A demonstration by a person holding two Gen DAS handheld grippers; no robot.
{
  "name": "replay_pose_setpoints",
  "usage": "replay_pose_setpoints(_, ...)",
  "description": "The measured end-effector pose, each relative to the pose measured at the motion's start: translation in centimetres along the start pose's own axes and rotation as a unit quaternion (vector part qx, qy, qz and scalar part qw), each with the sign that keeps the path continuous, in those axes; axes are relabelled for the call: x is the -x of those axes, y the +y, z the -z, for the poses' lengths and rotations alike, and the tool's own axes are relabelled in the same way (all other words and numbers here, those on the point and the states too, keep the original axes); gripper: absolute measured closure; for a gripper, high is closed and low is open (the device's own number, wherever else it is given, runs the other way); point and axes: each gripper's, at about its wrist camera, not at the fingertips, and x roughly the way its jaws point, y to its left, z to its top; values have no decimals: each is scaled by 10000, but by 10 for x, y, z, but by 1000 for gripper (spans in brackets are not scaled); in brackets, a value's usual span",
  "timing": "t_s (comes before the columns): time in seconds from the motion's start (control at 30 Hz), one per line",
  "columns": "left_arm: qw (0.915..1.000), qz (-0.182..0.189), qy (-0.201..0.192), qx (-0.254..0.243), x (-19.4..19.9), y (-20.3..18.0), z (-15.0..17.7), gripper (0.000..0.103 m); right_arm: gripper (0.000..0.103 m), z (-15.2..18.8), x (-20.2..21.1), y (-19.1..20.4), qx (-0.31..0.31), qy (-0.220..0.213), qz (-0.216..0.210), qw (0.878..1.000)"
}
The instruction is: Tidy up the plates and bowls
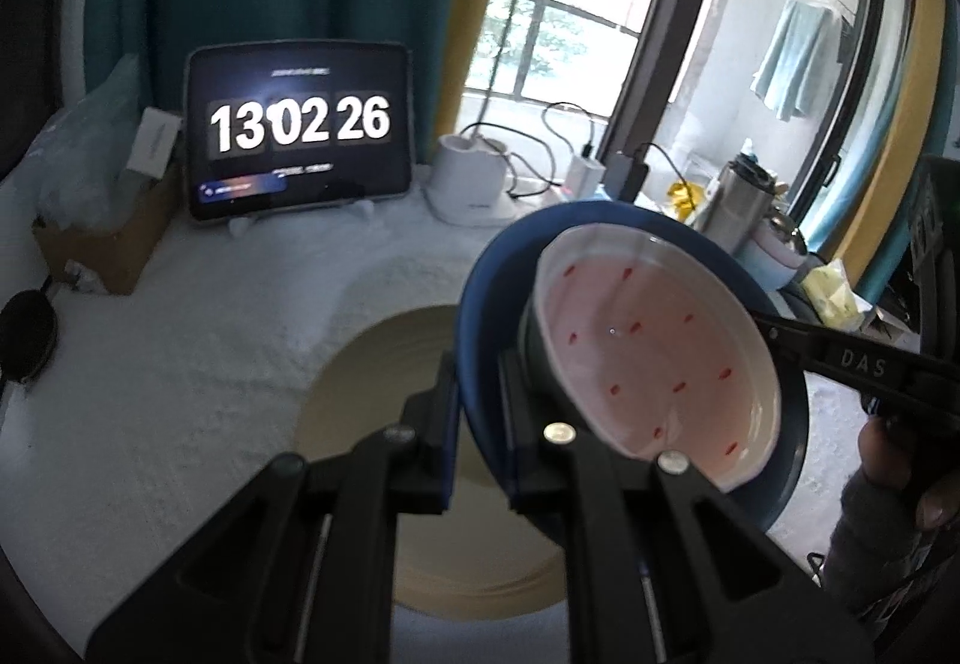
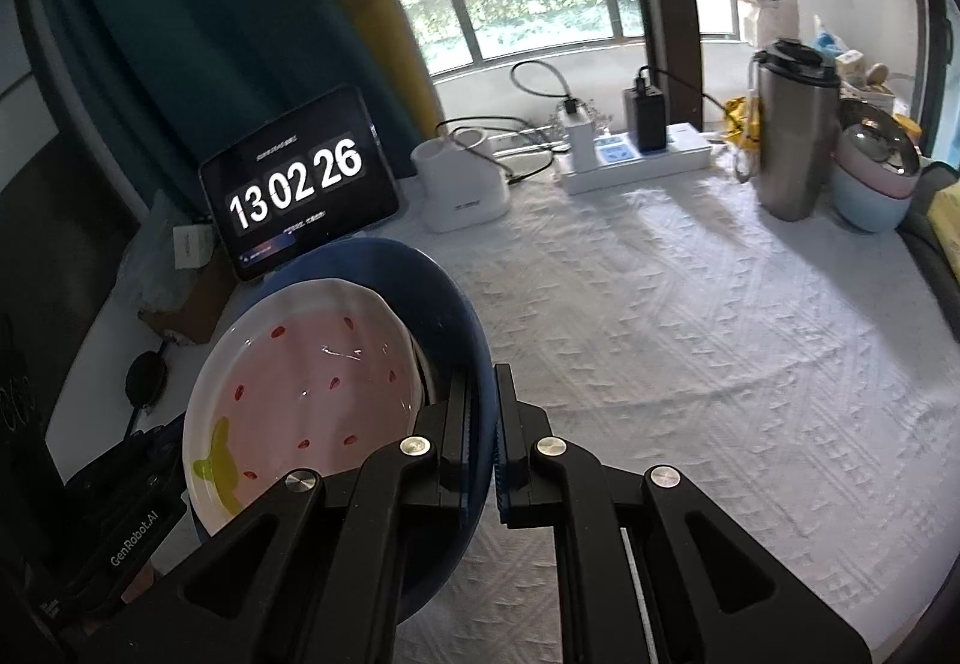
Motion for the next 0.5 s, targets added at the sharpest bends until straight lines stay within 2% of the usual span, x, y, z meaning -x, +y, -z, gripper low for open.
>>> replay_pose_setpoints(0.5, 9994, -239, 186, 165, -4, 43, 10, 93, 94, 8, -39, 36, 88, 347, -152, 9992)
